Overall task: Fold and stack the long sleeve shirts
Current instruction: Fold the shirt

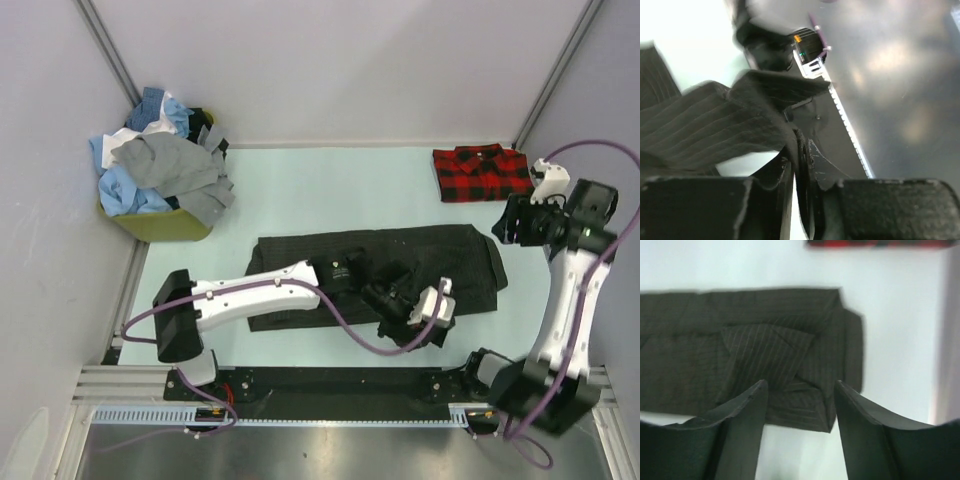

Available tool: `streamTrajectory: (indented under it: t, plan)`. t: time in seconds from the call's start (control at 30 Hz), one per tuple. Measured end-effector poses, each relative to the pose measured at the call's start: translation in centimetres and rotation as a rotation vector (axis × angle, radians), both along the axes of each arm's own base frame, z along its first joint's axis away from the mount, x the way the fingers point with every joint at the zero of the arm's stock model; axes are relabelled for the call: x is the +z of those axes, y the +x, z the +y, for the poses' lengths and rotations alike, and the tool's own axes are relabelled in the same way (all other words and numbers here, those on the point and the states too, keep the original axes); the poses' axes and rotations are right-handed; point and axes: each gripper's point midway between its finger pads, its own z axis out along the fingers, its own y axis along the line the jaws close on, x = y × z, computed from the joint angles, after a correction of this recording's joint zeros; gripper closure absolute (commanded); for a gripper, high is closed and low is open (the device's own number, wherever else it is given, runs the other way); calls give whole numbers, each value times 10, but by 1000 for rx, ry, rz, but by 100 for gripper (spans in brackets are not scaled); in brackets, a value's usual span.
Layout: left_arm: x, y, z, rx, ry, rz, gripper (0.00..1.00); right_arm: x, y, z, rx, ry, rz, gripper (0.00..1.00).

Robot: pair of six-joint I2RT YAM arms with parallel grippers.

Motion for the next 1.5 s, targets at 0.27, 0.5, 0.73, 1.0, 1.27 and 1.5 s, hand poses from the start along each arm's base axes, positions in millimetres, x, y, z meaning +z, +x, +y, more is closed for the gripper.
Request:
streamTrajectory:
  t: [0.27,0.5,0.73,1.0,1.27,1.5]
  plan:
    - [8,8,-41,-141,-108,-233,85,-72,37,13,284,285,266,53]
    - [3,18,-59,-193,-99,-283,45,-131,45,55,475,443,454,55]
    - [-19,25,-28,-127,-32,-169,18,-141,34,67,515,486,490,55]
    - [-142,29,46,135,211,171,18,-125,-5,72,509,481,475,54]
    - [-148,17,10,138,135,337,17,-109,-10,68,489,444,427,53]
    - [-174,16,-9,129,164,436,21,-109,-10,61,457,449,428,53]
